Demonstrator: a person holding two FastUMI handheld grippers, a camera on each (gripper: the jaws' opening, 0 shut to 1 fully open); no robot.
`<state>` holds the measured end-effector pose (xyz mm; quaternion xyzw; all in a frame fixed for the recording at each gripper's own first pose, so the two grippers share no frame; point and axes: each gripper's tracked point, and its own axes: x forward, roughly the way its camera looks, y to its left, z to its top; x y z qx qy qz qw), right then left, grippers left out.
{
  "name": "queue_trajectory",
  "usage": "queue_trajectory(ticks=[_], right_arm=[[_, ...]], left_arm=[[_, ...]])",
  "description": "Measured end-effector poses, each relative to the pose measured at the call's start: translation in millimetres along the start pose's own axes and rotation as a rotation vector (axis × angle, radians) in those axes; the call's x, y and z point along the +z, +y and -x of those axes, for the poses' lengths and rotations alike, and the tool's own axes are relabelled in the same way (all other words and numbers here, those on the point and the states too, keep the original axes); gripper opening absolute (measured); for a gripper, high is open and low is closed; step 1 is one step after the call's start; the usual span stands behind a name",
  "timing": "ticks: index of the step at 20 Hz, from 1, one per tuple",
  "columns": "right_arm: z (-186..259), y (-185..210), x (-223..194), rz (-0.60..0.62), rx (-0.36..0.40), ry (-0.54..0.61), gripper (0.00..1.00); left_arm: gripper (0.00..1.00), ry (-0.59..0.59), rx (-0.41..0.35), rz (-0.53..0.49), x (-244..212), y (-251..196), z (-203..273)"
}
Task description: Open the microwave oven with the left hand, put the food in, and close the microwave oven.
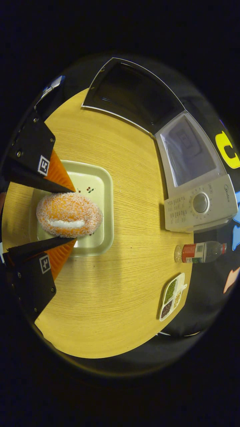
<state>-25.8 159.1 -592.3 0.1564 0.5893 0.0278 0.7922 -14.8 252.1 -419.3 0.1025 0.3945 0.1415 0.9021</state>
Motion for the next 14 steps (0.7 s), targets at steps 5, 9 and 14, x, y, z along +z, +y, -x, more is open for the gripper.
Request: queue_trajectory(ticks=[5, 9, 14], right_arm=[[15, 9, 7, 0.011, -0.031, -0.016, 0.71], [48, 30, 20, -0.051, -0.027, -0.077, 0.71], [102, 80, 49, -0.078, 0.013, -0.204, 0.70]], left_arm=[[0.96, -0.070, 0.015, 0.043, -4, 33, 21], [1.00, -0.122, -0.010, 0.120, -7, 62, 31], [1.00, -0.276, -0.074, 0.104, 16, 82, 44]])
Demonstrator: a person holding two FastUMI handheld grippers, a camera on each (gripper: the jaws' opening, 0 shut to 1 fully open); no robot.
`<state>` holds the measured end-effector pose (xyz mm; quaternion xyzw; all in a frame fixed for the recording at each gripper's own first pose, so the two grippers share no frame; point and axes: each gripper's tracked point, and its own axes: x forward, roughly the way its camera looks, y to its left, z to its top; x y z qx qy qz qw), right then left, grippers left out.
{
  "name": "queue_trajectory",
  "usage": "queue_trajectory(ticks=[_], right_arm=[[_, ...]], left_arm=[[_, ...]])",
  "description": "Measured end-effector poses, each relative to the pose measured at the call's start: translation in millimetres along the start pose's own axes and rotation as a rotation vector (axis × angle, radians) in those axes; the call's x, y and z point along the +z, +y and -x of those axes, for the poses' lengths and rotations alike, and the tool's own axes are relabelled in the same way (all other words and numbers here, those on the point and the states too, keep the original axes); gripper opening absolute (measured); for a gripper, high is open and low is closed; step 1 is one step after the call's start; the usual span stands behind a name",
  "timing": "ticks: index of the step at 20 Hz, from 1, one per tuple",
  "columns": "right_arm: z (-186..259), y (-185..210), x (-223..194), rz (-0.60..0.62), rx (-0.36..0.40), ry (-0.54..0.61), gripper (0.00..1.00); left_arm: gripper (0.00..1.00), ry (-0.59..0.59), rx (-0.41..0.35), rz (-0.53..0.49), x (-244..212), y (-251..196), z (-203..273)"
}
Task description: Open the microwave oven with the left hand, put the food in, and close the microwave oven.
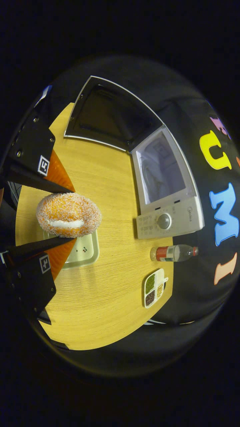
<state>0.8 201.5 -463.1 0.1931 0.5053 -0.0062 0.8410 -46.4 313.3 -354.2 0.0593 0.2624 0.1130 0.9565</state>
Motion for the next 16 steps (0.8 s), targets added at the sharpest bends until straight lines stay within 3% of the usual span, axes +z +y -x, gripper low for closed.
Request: queue_trajectory(ticks=[1, 3, 5, 7, 9, 10, 12, 14, 16], right_arm=[[5, 11, 6, 0.018, 0.004, -0.014, 0.70], [11, 36, 15, 0.035, 0.030, -0.032, 0.70], [3, 55, 29, 0.044, 0.042, -0.056, 0.70], [-11, 76, 36, 0.025, 0.066, -0.043, 0.67], [-31, 96, 55, 0.016, 0.088, -0.070, 0.70], [-41, 101, 62, 0.015, 0.085, -0.078, 0.70], [-67, 121, 75, -0.026, 0.114, -0.081, 0.70], [-92, 129, 90, -0.076, 0.124, -0.085, 0.70], [-119, 134, 107, -0.128, 0.125, -0.096, 0.70]], left_arm=[[0.95, -0.026, -0.025, -0.014, 8, -3, -1], [1.00, -0.052, -0.031, -0.039, 20, 0, -1], [0.91, -0.106, -0.042, -0.022, 43, -1, 3], [0.95, -0.104, -0.038, -0.005, 49, 0, 5], [1.00, -0.104, -0.036, 0.002, 54, -1, 3], [0.91, -0.097, -0.029, -0.013, 55, -1, 1], [0.99, -0.073, 0.003, -0.049, 55, 5, -5], [0.95, -0.042, 0.024, -0.055, 57, 5, -13], [0.99, -0.006, 0.040, -0.042, 57, 0, -21]])
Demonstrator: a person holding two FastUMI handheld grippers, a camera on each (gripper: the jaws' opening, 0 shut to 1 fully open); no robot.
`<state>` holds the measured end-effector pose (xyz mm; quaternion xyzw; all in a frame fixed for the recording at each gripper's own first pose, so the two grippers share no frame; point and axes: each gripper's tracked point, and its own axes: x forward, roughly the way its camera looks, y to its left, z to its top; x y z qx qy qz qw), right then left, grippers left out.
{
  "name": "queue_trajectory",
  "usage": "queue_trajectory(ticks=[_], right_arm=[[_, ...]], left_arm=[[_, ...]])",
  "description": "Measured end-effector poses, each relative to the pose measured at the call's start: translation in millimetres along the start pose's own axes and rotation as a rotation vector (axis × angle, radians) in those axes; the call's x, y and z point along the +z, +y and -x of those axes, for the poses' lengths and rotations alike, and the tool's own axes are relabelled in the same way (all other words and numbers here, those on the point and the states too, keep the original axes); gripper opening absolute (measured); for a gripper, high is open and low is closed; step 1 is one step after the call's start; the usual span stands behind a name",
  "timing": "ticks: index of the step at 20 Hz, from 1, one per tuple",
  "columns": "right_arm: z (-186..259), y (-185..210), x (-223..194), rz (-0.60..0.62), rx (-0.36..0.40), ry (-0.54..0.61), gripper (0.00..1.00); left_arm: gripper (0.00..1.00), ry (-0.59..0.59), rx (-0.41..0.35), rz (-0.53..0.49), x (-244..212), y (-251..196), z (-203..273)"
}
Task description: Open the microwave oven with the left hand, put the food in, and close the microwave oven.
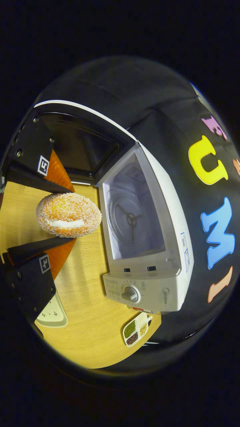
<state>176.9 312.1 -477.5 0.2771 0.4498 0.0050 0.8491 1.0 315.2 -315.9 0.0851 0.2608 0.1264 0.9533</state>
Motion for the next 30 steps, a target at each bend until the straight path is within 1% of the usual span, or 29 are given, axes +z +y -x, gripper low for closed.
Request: queue_trajectory(ticks=[3, 4, 5, 6, 7, 8, 9, 10, 11, 12, 13, 14, 15, 16, 17, 18, 20, 21, 22, 23, 24, 25, 26, 27, 28, 29, 30], right_arm=[[-45, 9, 18, -0.069, 0.028, -0.030, 0.70], [-59, 13, 28, -0.078, 0.045, -0.070, 0.70], [-72, 17, 38, -0.079, 0.052, -0.115, 0.70], [-83, 19, 45, -0.084, 0.059, -0.150, 0.67], [-94, 21, 49, -0.099, 0.068, -0.165, 0.70], [-103, 22, 52, -0.114, 0.069, -0.181, 0.70], [-114, 18, 54, -0.122, 0.045, -0.190, 0.67], [-121, 12, 56, -0.125, 0.021, -0.194, 0.70], [-129, 11, 59, -0.134, 0.014, -0.202, 0.70], [-135, 10, 64, -0.144, 0.007, -0.216, 0.67], [-141, 8, 72, -0.154, 0.002, -0.240, 0.67], [-145, 8, 81, -0.160, 0.001, -0.276, 0.70], [-151, 7, 90, -0.166, -0.003, -0.307, 0.70], [-155, 5, 96, -0.174, -0.023, -0.329, 0.70], [-159, 1, 100, -0.178, -0.045, -0.355, 0.74], [-164, -3, 102, -0.178, -0.068, -0.372, 0.73], [-172, -5, 96, -0.150, -0.089, -0.352, 0.73], [-180, -11, 96, -0.142, -0.100, -0.339, 0.74], [-183, -10, 97, -0.144, -0.093, -0.350, 0.75], [-182, -12, 98, -0.149, -0.109, -0.352, 0.75], [-183, -18, 96, -0.155, -0.142, -0.346, 0.76], [-181, -20, 96, -0.159, -0.148, -0.343, 0.78], [-182, -18, 95, -0.162, -0.147, -0.340, 0.79], [-179, -13, 96, -0.165, -0.136, -0.345, 0.84], [-180, -18, 96, -0.165, -0.159, -0.344, 0.92], [-177, -20, 96, -0.167, -0.164, -0.343, 0.98], [-175, -21, 98, -0.171, -0.167, -0.348, 0.98]], left_arm=[[1.00, 0.048, 0.018, 0.000, 4, -11, -14], [0.95, 0.067, 0.025, -0.006, 4, -14, -17], [0.95, 0.085, 0.030, -0.011, 3, -16, -20], [0.91, 0.102, 0.035, -0.016, 3, -18, -21], [0.95, 0.117, 0.041, -0.019, 1, -19, -23], [0.95, 0.131, 0.050, -0.017, -1, -18, -25], [0.95, 0.146, 0.060, -0.009, -3, -17, -26], [1.00, 0.157, 0.073, 0.002, -4, -15, -27], [0.99, 0.167, 0.085, 0.016, -6, -13, -27], [0.99, 0.178, 0.096, 0.028, -7, -12, -27], [0.99, 0.187, 0.105, 0.037, -9, -12, -26], [0.99, 0.196, 0.114, 0.041, -11, -12, -25], [1.00, 0.200, 0.121, 0.043, -13, -11, -24], [0.99, 0.205, 0.130, 0.040, -13, -10, -23], [0.99, 0.208, 0.138, 0.039, -14, -10, -20], [0.99, 0.213, 0.145, 0.041, -15, -9, -19], [0.99, 0.222, 0.158, 0.055, -18, -7, -16], [0.99, 0.227, 0.165, 0.064, -21, -5, -15], [1.00, 0.230, 0.171, 0.073, -22, -4, -14], [1.00, 0.234, 0.177, 0.081, -24, -4, -13], [1.00, 0.236, 0.179, 0.089, -25, -3, -12], [1.00, 0.238, 0.181, 0.093, -26, -4, -12], [0.98, 0.237, 0.182, 0.093, -25, -4, -12], [0.95, 0.235, 0.182, 0.094, -25, -4, -12], [0.95, 0.232, 0.181, 0.096, -24, -4, -12], [0.95, 0.232, 0.178, 0.097, -24, -4, -12], [0.95, 0.231, 0.176, 0.097, -24, -4, -12]])
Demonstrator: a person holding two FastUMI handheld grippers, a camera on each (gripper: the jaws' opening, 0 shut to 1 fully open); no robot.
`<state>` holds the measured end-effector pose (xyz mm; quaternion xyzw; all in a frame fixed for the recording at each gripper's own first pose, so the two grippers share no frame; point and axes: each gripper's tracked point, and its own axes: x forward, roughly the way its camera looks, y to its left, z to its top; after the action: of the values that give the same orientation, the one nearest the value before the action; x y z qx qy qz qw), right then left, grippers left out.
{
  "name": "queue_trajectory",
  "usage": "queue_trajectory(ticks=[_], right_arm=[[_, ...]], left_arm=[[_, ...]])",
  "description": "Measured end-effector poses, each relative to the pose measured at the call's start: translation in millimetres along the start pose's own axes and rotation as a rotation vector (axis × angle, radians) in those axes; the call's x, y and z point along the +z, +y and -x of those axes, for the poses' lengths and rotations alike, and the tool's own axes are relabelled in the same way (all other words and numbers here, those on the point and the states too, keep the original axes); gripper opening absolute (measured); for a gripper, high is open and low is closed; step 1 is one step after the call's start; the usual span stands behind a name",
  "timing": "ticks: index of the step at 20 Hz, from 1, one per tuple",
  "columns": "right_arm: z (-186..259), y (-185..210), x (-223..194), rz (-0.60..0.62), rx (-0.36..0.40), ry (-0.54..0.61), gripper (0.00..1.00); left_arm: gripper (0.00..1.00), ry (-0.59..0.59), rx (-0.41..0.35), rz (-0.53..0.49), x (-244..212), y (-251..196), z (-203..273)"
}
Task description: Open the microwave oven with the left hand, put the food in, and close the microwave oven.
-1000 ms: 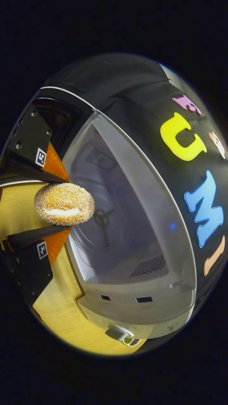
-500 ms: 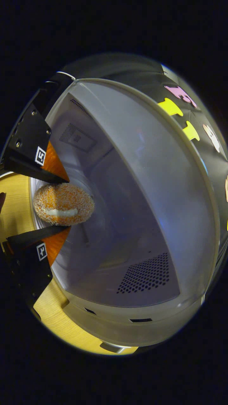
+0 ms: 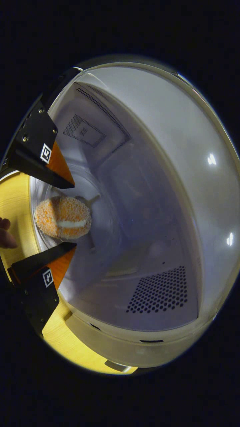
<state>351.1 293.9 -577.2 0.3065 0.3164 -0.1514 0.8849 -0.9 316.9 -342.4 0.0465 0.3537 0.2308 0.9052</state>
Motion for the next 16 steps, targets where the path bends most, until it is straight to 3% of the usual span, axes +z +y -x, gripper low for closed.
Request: queue_trajectory(ticks=[2, 4, 5, 6, 10, 11, 13, 14, 16], right_arm=[[6, 3, 7, -0.006, 0.013, -0.015, 0.98], [15, 7, 11, -0.001, 0.041, -0.011, 0.98], [20, 7, 13, 0.010, 0.055, -0.010, 0.98], [28, 7, 15, 0.027, 0.067, -0.012, 0.98], [66, 6, 20, 0.076, 0.143, 0.014, 0.98], [80, 5, 24, 0.082, 0.161, 0.018, 0.99], [109, 0, 29, 0.099, 0.190, 0.021, 0.98], [126, -4, 32, 0.113, 0.201, 0.018, 0.98], [162, -12, 38, 0.156, 0.223, 0.006, 0.98]], left_arm=[[1.00, -0.004, -0.004, 0.002, 2, 0, -1], [0.95, -0.005, -0.011, 0.006, 3, -2, 0], [1.00, -0.009, -0.017, 0.008, 3, -3, 0], [0.91, -0.015, -0.022, 0.008, 5, -4, -1], [1.00, -0.035, -0.067, 0.009, 7, -11, -19], [1.00, -0.043, -0.082, 0.012, 9, -13, -25], [0.91, -0.052, -0.130, 0.023, 10, -18, -41], [0.95, -0.057, -0.160, 0.028, 11, -21, -50], [0.91, -0.050, -0.237, 0.033, 10, -28, -71]])
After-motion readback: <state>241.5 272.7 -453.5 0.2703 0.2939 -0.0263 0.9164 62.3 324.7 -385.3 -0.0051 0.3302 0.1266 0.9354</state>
